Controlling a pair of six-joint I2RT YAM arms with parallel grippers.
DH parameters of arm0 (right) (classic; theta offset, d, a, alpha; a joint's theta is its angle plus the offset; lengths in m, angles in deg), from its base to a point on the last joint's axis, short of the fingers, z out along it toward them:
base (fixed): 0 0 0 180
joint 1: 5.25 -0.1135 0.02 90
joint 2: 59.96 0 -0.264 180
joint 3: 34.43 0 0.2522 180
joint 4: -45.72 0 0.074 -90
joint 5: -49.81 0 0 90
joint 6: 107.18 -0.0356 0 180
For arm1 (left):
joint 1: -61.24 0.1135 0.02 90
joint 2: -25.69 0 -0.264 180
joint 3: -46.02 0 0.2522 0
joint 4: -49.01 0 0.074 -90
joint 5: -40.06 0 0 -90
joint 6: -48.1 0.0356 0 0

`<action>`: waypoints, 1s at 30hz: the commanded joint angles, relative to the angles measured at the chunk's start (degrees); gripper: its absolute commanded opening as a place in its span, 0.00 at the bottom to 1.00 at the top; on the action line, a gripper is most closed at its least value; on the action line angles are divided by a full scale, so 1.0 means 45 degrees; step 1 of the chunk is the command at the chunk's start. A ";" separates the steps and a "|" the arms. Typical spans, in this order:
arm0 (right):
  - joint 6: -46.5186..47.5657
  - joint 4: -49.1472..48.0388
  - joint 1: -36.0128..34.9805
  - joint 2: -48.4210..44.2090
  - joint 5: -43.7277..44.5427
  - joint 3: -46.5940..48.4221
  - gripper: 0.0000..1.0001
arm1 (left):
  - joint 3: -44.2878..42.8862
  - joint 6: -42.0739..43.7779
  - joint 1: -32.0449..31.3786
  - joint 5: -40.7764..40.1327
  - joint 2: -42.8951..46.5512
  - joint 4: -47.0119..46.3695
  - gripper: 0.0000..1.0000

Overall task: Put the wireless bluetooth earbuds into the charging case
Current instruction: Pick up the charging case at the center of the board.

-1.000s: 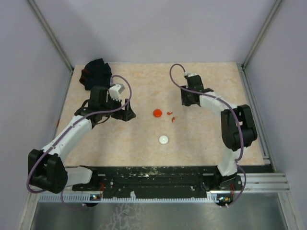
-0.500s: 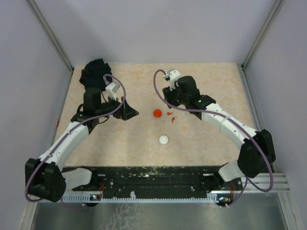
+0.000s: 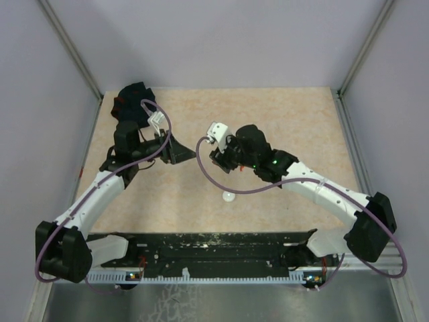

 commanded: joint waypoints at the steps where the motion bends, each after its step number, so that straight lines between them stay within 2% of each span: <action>1: 0.1195 -0.1380 -0.0634 -0.0752 -0.0727 -0.0069 0.47 | 0.0238 -0.1039 -0.0184 0.0718 0.0228 -0.0893 0.70; 11: 0.2179 -0.1600 -0.1677 -0.0626 -0.0497 0.0110 0.47 | 0.0417 -0.1663 -0.1129 0.0689 0.0145 -0.1563 0.64; 23: 0.2407 -0.1633 -0.1952 -0.0683 -0.0178 0.0094 0.47 | 0.0250 -0.1672 -0.1994 0.0546 -0.0616 -0.1755 0.57; 28: 0.2487 -0.1710 -0.1994 -0.0666 -0.0223 0.0029 0.47 | 0.0255 -0.1609 -0.2183 0.0513 -0.0760 -0.1832 0.47; 30: 0.2507 -0.1690 -0.1997 -0.0674 -0.0222 -0.0006 0.47 | 0.0263 -0.1513 -0.2183 0.0481 -0.0695 -0.1842 0.39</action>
